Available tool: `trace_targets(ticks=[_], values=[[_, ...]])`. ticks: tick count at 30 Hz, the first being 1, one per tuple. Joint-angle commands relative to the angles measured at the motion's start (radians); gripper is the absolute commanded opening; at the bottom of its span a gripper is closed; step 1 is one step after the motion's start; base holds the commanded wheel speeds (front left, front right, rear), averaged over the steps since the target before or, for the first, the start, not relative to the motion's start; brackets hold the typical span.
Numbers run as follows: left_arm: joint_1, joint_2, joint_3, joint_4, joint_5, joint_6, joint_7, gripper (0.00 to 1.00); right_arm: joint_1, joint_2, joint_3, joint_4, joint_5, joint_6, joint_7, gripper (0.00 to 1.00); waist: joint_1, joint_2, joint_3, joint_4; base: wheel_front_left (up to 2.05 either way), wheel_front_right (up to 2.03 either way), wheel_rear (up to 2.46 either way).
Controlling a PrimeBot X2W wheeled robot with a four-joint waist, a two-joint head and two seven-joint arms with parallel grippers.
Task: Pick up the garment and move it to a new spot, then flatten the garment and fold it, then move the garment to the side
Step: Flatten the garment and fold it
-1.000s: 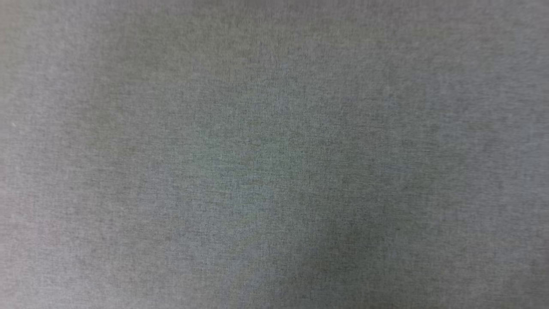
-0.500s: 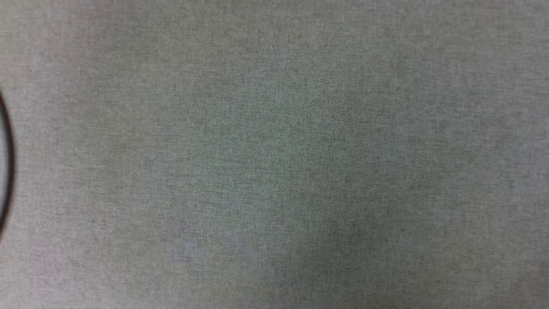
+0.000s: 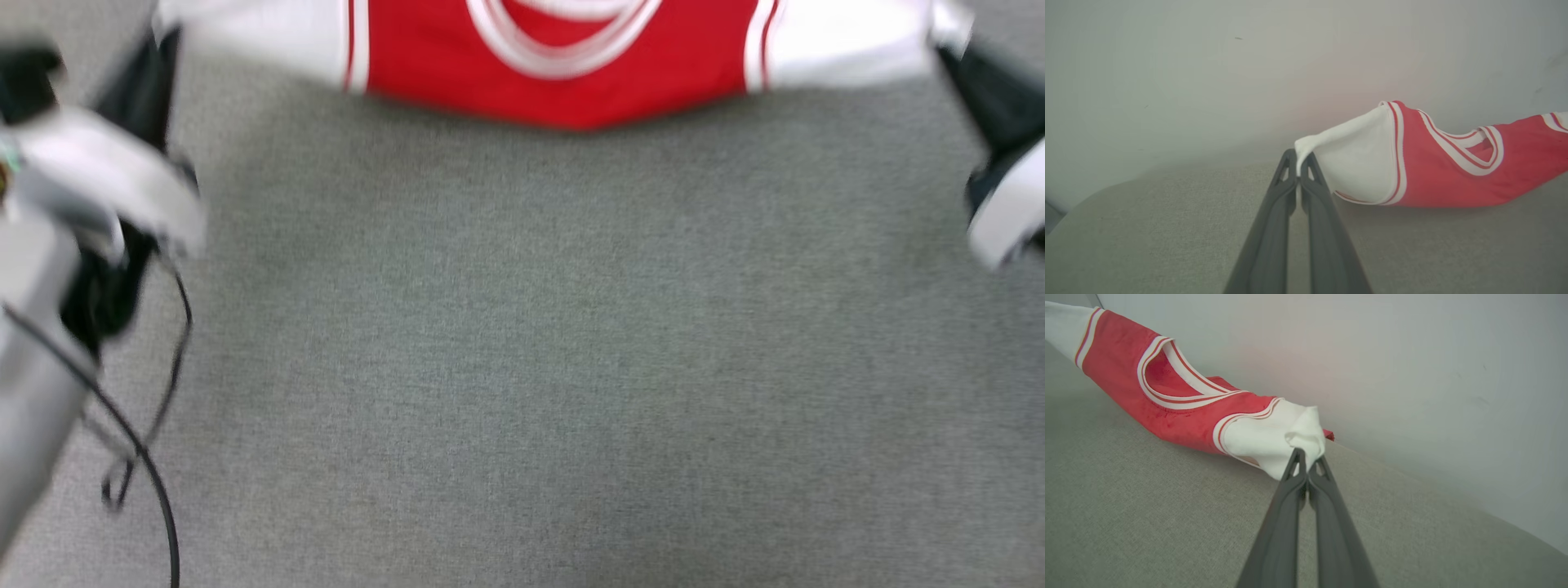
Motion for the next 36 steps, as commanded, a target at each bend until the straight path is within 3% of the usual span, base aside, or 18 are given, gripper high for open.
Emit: trace_targets(ticks=[1, 8, 13, 28, 36], values=[[0.11, 0.024, 0.012, -0.053, -0.025, 0.034, -0.01, 0.0, 0.085, 0.001, 0.005, -0.019, 0.005, -0.001, -0.012, 0.0, 0.0001, 0.0, -0.055, -0.019, 0.0, 0.0, 0.0], [0.452, 0.09, 0.043, -0.225, -0.109, 0.14, -0.014, 0.0, 0.321, 0.018, -0.005, -0.047, 0.002, -0.001, -0.014, 0.0, 0.0001, 0.0, -0.143, -0.04, 0.0, 0.0, 0.0], [0.637, 0.111, 0.055, -0.294, -0.147, 0.191, -0.015, 0.0, 0.47, 0.027, -0.022, -0.059, 0.002, -0.001, -0.007, 0.0, 0.0001, 0.0, -0.203, -0.051, 0.0, 0.0, 0.0], [1.019, 0.113, 0.119, -0.39, -0.213, 0.255, -0.015, 0.0, 0.842, -0.009, -0.114, -0.117, 0.0, -0.001, 0.042, 0.0, 0.0001, 0.0, -0.331, -0.054, 0.0, 0.0, 0.0], [1.176, 0.089, 0.152, -0.412, -0.234, 0.267, -0.015, 0.0, 1.033, -0.025, -0.158, -0.13, 0.003, -0.002, 0.081, 0.0, 0.0001, 0.0, -0.374, -0.026, 0.0, 0.0, 0.0]])
